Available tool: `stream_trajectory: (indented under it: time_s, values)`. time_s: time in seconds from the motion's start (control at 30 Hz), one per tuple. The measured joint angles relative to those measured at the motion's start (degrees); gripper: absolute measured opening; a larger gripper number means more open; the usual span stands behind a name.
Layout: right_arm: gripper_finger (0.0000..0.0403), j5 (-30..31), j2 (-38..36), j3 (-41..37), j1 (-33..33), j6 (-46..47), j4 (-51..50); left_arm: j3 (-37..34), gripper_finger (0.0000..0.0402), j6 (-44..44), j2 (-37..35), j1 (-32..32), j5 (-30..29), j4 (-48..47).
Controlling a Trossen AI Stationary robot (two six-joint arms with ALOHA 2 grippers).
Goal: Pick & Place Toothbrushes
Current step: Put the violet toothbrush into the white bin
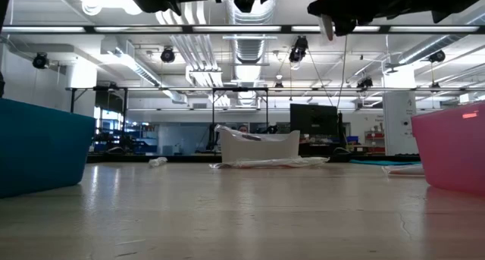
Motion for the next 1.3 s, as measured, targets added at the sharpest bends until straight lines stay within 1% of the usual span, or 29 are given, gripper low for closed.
stream_trajectory:
  time_s: [0.2, 0.33, 0.43, 0.77, 0.9, 1.3]
  values:
    - [0.002, -1.1, 1.0, -0.2, 0.0, 0.4, 2.8, 1.2, 0.0202, -0.1, 0.5, 0.0, 1.9, -0.1]
    - [0.002, -1.2, 4.0, -0.3, 0.0, -0.1, 6.4, 2.3, 0.0202, -0.1, 0.5, 0.0, 2.2, 0.4]
    - [0.002, -1.3, 6.2, -0.2, 0.0, -0.8, 9.9, 2.4, 0.0202, -0.1, 0.5, 0.0, 2.3, -1.0]
    - [0.002, -0.9, 9.2, 0.6, 0.0, -1.1, 12.6, 2.4, 0.0196, -0.3, 0.5, 0.0, 3.1, -2.2]
    - [0.002, -0.9, 9.1, 0.6, 0.0, -1.3, 12.7, 2.4, 0.0173, -0.3, 0.5, 0.0, 3.1, -3.0]
    - [0.0022, -0.8, 9.1, 0.6, 0.0, -1.4, 12.4, 2.4, 0.007, -0.4, 0.5, 0.0, 2.9, -2.9]
